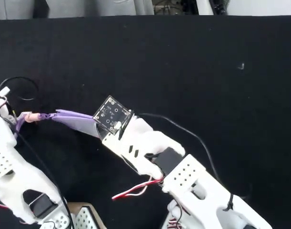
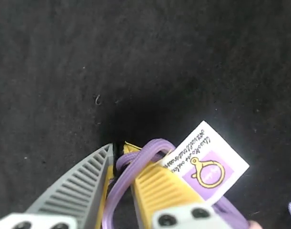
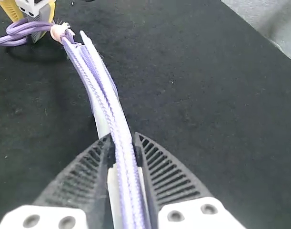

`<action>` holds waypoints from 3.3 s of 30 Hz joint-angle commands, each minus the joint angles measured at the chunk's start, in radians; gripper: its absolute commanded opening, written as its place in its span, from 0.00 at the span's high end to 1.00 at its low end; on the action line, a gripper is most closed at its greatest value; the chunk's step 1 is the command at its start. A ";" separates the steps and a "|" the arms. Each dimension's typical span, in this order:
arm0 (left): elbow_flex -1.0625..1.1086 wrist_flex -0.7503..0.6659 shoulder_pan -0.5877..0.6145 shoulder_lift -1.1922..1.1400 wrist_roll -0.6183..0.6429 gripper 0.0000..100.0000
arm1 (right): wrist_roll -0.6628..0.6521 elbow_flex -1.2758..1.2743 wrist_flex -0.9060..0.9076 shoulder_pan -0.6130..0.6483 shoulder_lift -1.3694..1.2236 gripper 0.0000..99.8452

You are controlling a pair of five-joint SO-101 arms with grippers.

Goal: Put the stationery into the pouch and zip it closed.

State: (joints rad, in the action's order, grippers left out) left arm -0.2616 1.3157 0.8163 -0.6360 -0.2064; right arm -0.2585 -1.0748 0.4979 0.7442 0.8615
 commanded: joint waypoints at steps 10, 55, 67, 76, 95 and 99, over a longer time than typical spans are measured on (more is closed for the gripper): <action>-0.374 0.394 -0.136 0.130 0.083 0.97 | -0.008 0.099 -0.046 -0.015 -0.133 0.99; -0.564 0.445 -0.897 1.089 0.396 0.97 | -0.008 0.274 -0.144 0.063 -0.282 0.87; -0.565 0.440 -0.832 1.088 0.354 0.97 | -0.052 0.424 -0.161 0.060 -0.472 0.99; -0.564 0.390 -0.595 1.080 0.285 0.97 | -0.051 0.223 -0.163 0.060 -0.177 0.99; 0.039 -0.018 -0.288 1.062 0.204 0.97 | -0.054 0.079 -0.100 0.058 0.116 0.99; 0.168 -0.101 -0.249 1.062 0.166 0.97 | -0.054 0.079 -0.100 0.058 0.117 0.99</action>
State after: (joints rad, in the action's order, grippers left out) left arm -0.1481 1.3004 0.5140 0.4196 -0.0115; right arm -0.3015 -1.0257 0.3905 0.8025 0.9429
